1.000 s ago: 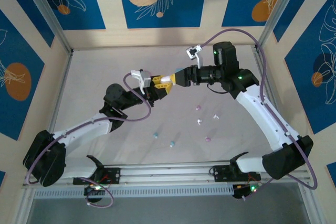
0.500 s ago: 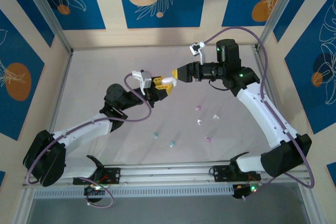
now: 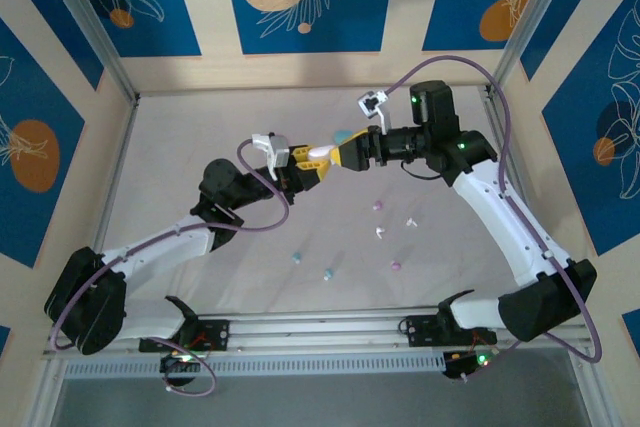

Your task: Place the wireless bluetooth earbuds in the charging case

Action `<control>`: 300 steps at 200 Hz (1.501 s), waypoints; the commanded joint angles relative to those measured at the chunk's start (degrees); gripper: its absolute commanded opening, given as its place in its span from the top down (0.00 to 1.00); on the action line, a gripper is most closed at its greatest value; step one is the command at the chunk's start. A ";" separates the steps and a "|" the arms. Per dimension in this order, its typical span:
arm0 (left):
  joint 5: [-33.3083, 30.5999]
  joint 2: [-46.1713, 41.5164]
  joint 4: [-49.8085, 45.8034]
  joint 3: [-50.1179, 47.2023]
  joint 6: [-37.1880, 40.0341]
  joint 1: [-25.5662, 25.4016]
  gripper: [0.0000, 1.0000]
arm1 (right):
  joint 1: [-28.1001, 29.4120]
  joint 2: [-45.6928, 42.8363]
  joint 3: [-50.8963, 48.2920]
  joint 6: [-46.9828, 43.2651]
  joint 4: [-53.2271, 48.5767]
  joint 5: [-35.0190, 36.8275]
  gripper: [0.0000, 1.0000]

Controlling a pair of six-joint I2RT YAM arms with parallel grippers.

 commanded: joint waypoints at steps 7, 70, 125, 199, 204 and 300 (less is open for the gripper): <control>1.55 -0.07 2.25 2.39 -0.02 -0.72 0.94 | 1.25 1.30 1.25 -3.52 -2.63 0.45 0.26; 4.41 -0.39 1.71 2.75 0.18 -0.99 0.95 | 1.17 2.12 2.30 0.46 0.72 8.23 0.29; 4.49 -0.97 0.68 3.00 0.61 -1.09 0.95 | 0.76 2.21 3.16 2.95 2.79 9.65 0.29; -2.50 -2.88 -2.57 0.73 3.81 -1.23 0.92 | 0.11 -3.87 2.64 6.03 6.24 2.65 0.22; -3.22 -3.24 -2.86 0.29 4.29 -1.25 0.91 | -0.13 -5.03 2.21 6.39 6.74 2.73 0.21; -5.82 -6.58 -6.16 -1.65 5.83 -1.46 0.91 | -29.14 -10.73 -17.81 19.98 -9.47 13.87 0.44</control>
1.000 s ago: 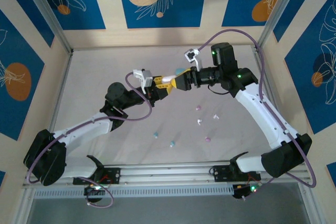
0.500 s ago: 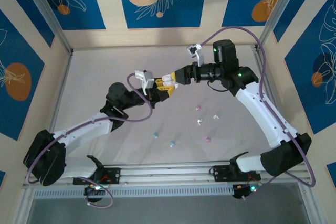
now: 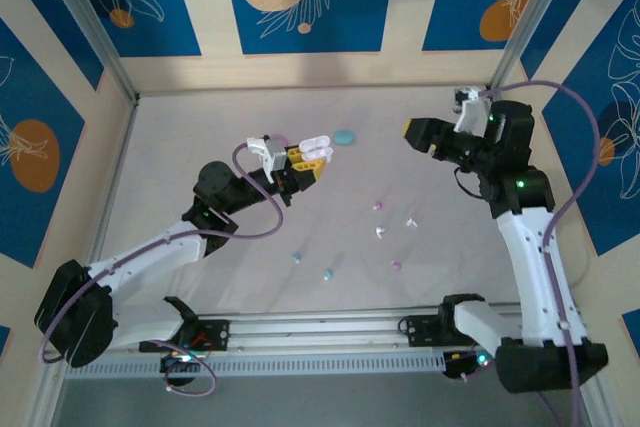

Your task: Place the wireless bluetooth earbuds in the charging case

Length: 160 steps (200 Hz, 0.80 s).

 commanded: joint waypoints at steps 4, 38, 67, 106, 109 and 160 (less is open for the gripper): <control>-0.84 -1.79 0.08 -0.86 0.46 -0.87 0.91 | -6.88 5.43 -8.05 3.39 -11.05 -3.88 0.46; -1.23 -1.13 0.27 -0.87 0.47 -0.91 0.90 | -5.18 12.25 -14.10 -1.48 -12.68 -2.20 0.51; -1.22 0.22 1.32 -0.19 0.35 -0.95 0.91 | 2.67 20.29 -12.11 -2.81 -15.05 7.01 0.54; -1.48 0.67 2.38 -0.50 -0.10 -1.01 0.91 | 12.36 29.48 -8.16 -4.25 -17.65 19.03 0.54; -1.50 0.59 2.42 -0.56 -0.11 -0.97 0.90 | 12.79 30.11 -7.90 -4.28 -17.76 19.62 0.54; -1.89 0.16 1.58 -1.09 0.43 -1.03 0.90 | 17.53 36.73 -6.04 -3.80 -18.53 23.62 0.54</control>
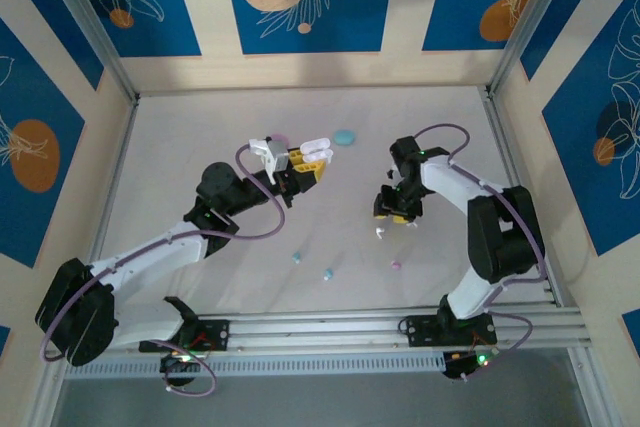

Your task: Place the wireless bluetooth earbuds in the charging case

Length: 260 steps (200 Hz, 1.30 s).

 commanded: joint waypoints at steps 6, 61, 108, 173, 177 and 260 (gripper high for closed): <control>-0.68 -0.48 2.21 -0.46 0.59 -0.83 0.90 | 1.45 1.74 1.61 -0.02 -2.15 3.18 0.54; -0.93 -0.52 1.74 -0.65 1.01 -0.78 0.89 | 4.50 5.12 2.82 0.38 -2.39 4.60 0.54; -1.15 -0.65 1.39 -0.70 1.10 -0.83 0.89 | 6.23 6.93 3.09 0.55 -2.57 5.92 0.56; -0.93 -1.06 0.86 -0.80 0.98 -0.82 0.88 | 7.47 7.69 2.84 0.85 -2.73 7.14 0.62; -0.93 -1.06 0.82 -0.80 0.94 -0.78 0.88 | 7.44 7.77 2.84 0.89 -2.69 7.18 0.63; -0.76 -1.29 0.18 -0.66 0.34 -0.81 0.88 | 9.13 9.77 3.19 2.42 -2.51 9.33 0.70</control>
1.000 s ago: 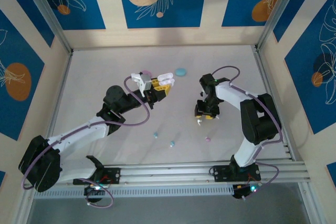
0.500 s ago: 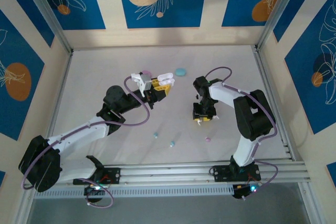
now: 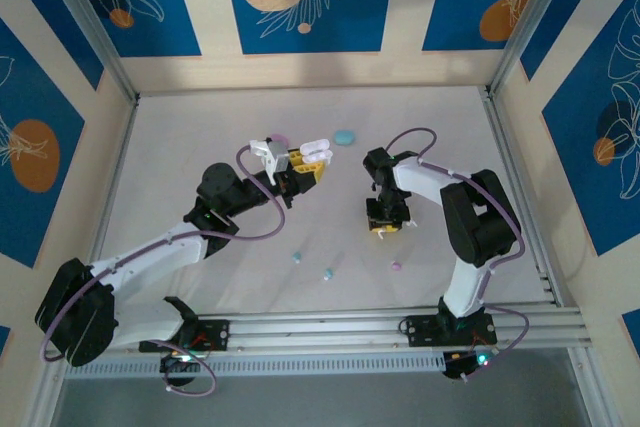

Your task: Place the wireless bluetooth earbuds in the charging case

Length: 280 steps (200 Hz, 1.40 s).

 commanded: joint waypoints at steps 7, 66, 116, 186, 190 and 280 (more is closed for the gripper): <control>-0.28 -1.12 0.73 -0.18 -0.03 -0.76 0.88 | 0.85 1.77 0.78 1.51 -0.60 0.65 0.70; -0.30 -1.03 0.64 -0.05 -0.15 -0.82 0.88 | 0.92 2.04 1.29 1.78 0.10 0.94 0.65; -0.24 -0.61 0.64 0.12 -0.21 -0.81 0.88 | 0.58 2.05 1.29 1.60 0.89 0.61 0.65; -0.32 -0.55 0.55 0.04 -0.15 -0.79 0.88 | 0.34 2.49 1.65 0.14 0.90 1.34 0.65; -0.37 -0.59 0.58 0.07 -0.17 -0.80 0.88 | 0.24 2.57 1.65 0.12 0.85 1.34 0.65; -0.50 -0.52 -0.06 0.21 -0.11 -0.80 0.88 | 0.28 -3.82 1.85 -0.22 -0.21 1.19 0.73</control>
